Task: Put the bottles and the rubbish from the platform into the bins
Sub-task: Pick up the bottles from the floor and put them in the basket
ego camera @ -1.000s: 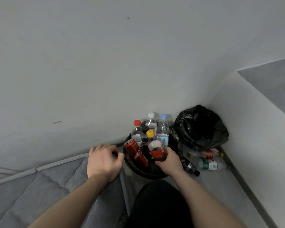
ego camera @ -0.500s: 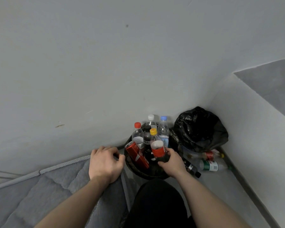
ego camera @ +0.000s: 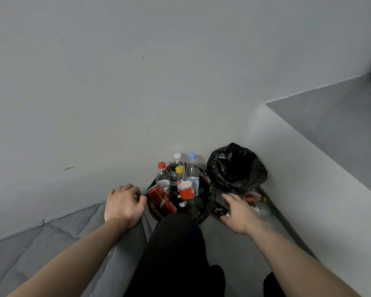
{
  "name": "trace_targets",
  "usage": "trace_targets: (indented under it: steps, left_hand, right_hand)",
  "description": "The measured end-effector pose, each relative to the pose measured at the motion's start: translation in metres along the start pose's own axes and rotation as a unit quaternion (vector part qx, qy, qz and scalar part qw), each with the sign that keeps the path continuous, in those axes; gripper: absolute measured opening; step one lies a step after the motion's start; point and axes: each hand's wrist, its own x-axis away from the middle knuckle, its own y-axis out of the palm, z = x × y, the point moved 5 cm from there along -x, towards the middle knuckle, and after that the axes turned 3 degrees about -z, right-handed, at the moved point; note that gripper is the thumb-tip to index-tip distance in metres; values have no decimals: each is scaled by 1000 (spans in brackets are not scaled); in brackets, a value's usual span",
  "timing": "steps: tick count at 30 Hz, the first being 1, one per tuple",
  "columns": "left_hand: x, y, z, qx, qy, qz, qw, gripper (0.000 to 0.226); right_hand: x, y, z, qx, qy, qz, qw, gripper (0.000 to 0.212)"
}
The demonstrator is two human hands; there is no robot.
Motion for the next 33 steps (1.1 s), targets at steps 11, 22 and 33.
trace_targets:
  steps: [11, 22, 33]
  left_hand:
    - [22, -10, 49, -72, 114, -26, 991, 49]
    - [70, -12, 239, -33, 367, -53, 928, 49]
    - [90, 59, 332, -64, 371, -183, 908, 50]
  right_hand:
    - [122, -38, 107, 16, 79, 24, 996, 81]
    - [192, -40, 174, -56, 170, 26, 983, 78]
    - [219, -31, 212, -98, 181, 39, 978, 72]
